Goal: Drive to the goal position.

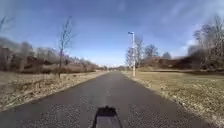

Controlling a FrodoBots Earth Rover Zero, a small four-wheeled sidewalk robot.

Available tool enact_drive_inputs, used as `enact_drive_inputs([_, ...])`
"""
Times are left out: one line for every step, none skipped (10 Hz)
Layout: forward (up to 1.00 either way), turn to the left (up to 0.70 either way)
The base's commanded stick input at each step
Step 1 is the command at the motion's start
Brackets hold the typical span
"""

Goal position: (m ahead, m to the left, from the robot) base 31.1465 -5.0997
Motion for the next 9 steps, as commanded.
enact_drive_inputs([1.00,0.06])
enact_drive_inputs([1.00,0.06])
enact_drive_inputs([1.00,0.06])
enact_drive_inputs([1.00,0.06])
enact_drive_inputs([1.00,0.05])
enact_drive_inputs([1.00,0.05])
enact_drive_inputs([1.00,0.05])
enact_drive_inputs([1.00,0.06])
enact_drive_inputs([1.00,0.06])
